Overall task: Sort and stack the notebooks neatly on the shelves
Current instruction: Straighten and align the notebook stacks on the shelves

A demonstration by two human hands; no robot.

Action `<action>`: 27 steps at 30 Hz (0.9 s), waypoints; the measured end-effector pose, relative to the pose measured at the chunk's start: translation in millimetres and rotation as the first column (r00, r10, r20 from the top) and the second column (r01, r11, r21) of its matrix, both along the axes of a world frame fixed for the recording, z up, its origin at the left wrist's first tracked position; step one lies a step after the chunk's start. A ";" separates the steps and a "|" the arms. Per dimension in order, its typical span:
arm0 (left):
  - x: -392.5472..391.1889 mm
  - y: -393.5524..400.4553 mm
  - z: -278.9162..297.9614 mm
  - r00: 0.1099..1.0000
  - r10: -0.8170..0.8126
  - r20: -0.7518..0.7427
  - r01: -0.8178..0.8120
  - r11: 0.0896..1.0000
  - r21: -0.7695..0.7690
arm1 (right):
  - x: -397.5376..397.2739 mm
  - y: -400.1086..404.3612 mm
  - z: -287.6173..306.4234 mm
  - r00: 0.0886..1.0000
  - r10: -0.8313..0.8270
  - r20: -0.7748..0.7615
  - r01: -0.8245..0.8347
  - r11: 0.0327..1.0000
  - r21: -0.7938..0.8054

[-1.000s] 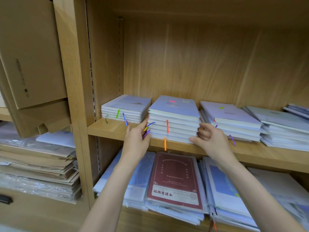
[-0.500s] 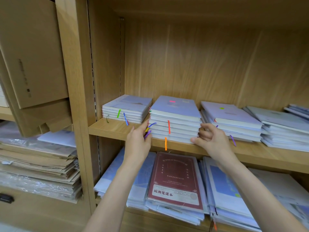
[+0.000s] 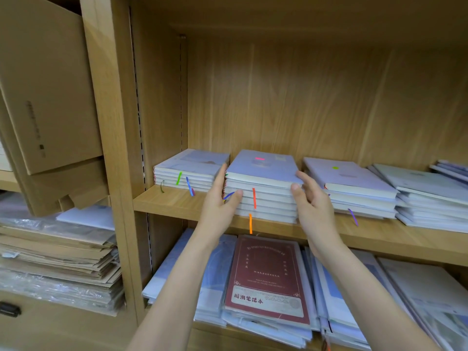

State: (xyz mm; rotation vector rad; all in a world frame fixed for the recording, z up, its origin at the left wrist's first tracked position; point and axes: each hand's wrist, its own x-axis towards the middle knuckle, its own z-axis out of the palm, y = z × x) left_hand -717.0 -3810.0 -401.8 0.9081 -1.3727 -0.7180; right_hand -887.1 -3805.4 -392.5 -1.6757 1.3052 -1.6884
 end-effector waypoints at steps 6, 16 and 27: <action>-3.5 2.6 -3.8 1.000 0.025 -0.015 -0.026 0.999 -0.046 | -5.1 -0.6 3.5 0.999 -0.035 0.018 0.035 0.999 -0.006; -0.1 -0.3 -7.2 0.999 0.026 0.027 -0.024 0.996 -0.080 | -9.0 -1.1 4.7 0.999 0.037 0.019 -0.036 0.999 -0.036; -9.1 4.1 -8.5 0.994 0.103 0.047 -0.097 0.989 -0.112 | -8.5 2.2 4.0 0.996 0.075 0.038 -0.073 0.995 -0.071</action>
